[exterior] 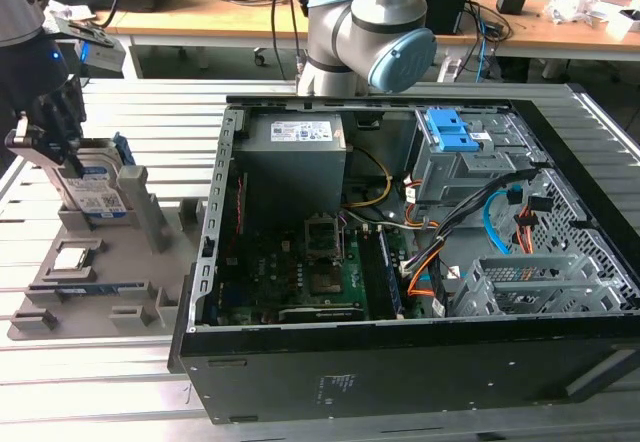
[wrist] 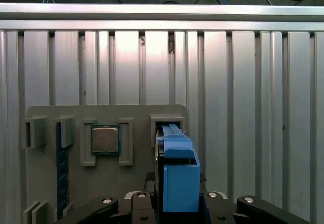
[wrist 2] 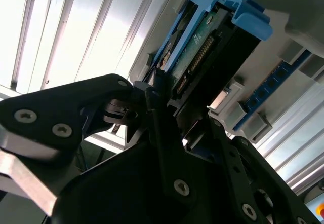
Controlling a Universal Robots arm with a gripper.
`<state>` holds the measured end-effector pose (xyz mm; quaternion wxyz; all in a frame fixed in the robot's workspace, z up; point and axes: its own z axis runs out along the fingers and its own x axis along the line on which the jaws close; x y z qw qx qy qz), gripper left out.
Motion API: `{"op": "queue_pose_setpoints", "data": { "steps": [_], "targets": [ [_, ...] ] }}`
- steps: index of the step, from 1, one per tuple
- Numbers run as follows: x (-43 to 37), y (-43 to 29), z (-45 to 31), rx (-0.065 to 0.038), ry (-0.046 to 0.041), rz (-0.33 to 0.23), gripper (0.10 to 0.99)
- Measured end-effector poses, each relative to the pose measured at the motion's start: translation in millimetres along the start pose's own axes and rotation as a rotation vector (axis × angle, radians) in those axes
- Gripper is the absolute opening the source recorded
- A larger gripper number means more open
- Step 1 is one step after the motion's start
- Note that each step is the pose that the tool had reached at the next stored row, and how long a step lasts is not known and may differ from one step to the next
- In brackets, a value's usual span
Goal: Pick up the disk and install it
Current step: 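Pick up the disk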
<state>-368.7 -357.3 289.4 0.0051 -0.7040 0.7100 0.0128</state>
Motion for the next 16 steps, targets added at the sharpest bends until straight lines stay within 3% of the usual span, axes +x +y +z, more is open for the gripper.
{"op": "queue_pose_setpoints", "data": {
  "steps": [5,11,16],
  "targets": [
    [-0.1,0.0,-5.2,0.0,0.0,0.0,0.365],
    [-0.5,0.2,-18.5,0.0,0.0,0.0,0.365],
    [-0.6,0.2,-23.9,0.0,0.0,0.0,0.365]
  ]
}}
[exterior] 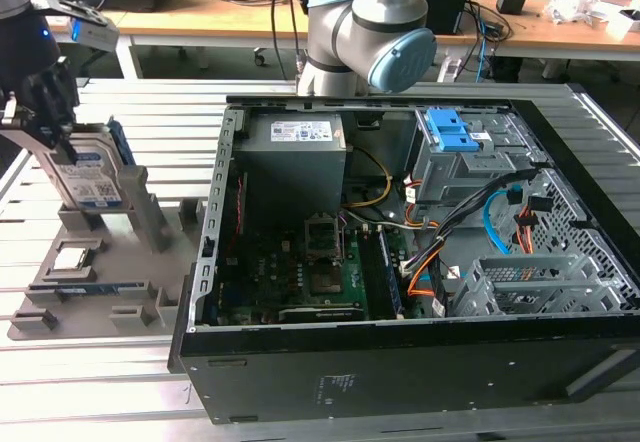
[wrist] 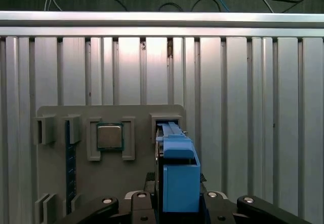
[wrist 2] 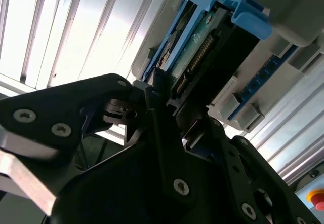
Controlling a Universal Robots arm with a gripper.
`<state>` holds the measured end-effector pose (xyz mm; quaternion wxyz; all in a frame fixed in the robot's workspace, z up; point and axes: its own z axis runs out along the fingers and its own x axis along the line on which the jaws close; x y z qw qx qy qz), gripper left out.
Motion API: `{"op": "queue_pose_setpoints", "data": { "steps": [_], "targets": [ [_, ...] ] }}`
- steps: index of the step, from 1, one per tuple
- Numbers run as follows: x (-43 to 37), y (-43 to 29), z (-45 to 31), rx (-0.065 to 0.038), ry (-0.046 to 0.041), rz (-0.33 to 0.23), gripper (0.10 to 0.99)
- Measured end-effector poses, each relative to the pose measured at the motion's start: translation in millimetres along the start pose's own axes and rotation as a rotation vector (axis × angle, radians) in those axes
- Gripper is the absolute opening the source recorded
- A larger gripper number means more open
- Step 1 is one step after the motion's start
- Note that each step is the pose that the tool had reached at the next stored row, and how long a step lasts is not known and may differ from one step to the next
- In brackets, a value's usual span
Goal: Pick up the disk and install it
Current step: 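Pick up the disk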
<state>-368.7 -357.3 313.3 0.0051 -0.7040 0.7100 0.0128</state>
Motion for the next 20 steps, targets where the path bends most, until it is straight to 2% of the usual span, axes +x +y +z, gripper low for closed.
{"op": "queue_pose_setpoints", "data": {
  "steps": [9,20],
  "targets": [
    [-0.3,0.1,-13.5,0.0,0.0,0.0,0.365],
    [-0.7,0.3,-26.6,0.0,0.0,0.0,0.365]
  ]
}}
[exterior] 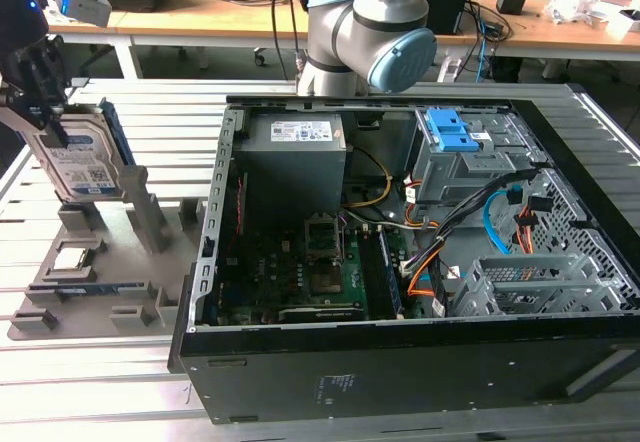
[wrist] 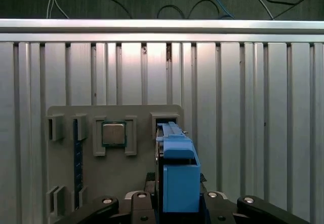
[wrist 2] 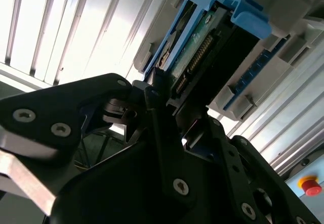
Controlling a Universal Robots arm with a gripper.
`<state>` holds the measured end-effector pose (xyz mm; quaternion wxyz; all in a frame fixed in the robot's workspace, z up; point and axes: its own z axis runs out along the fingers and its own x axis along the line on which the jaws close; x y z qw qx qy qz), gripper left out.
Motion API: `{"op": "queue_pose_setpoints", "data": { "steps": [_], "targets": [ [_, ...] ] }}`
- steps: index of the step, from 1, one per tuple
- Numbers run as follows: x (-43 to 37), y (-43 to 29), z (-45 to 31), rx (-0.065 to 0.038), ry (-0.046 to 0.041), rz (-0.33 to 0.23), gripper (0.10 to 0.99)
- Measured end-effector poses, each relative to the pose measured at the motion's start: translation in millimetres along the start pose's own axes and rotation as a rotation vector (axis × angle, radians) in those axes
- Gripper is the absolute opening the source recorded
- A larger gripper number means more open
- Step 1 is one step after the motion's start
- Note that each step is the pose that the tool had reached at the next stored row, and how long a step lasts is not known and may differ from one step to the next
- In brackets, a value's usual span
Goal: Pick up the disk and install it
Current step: 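Pick up the disk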
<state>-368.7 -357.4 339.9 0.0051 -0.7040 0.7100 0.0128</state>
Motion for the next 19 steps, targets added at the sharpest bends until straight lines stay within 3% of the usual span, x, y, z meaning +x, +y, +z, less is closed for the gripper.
{"op": "queue_pose_setpoints", "data": {
  "steps": [19],
  "targets": [
    [-0.7,0.3,-26.8,0.0,0.0,0.0,0.365]
  ]
}}
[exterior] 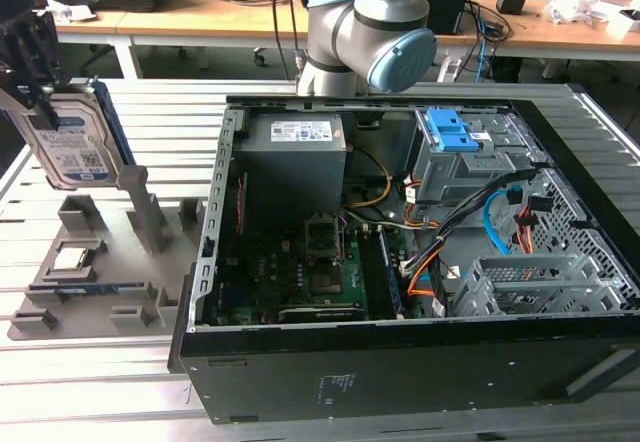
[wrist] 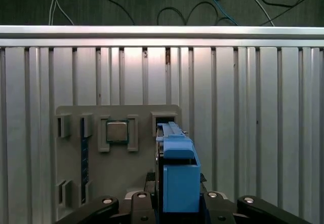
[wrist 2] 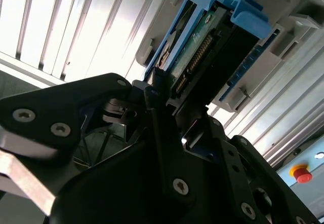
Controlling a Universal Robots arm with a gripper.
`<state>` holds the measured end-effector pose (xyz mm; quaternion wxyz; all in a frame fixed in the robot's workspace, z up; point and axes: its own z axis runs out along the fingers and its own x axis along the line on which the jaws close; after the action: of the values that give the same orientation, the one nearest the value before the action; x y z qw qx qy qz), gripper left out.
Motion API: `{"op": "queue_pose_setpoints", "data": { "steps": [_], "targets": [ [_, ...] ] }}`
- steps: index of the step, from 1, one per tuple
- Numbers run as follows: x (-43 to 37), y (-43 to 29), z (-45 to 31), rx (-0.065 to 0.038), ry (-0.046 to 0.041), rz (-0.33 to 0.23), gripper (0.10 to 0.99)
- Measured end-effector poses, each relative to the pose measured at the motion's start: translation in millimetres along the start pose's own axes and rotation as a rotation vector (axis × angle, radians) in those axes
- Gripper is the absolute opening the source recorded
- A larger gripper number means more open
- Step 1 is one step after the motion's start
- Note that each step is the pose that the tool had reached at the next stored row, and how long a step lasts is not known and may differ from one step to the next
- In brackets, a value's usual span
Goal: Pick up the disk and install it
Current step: 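Pick up the disk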
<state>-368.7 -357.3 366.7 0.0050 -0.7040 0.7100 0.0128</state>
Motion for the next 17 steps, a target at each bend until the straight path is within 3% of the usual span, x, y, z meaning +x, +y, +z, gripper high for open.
{"op": "queue_pose_setpoints", "data": {
  "steps": [17],
  "targets": [
    [-0.6,0.3,-25.1,0.0,0.0,0.0,0.365]
  ]
}}
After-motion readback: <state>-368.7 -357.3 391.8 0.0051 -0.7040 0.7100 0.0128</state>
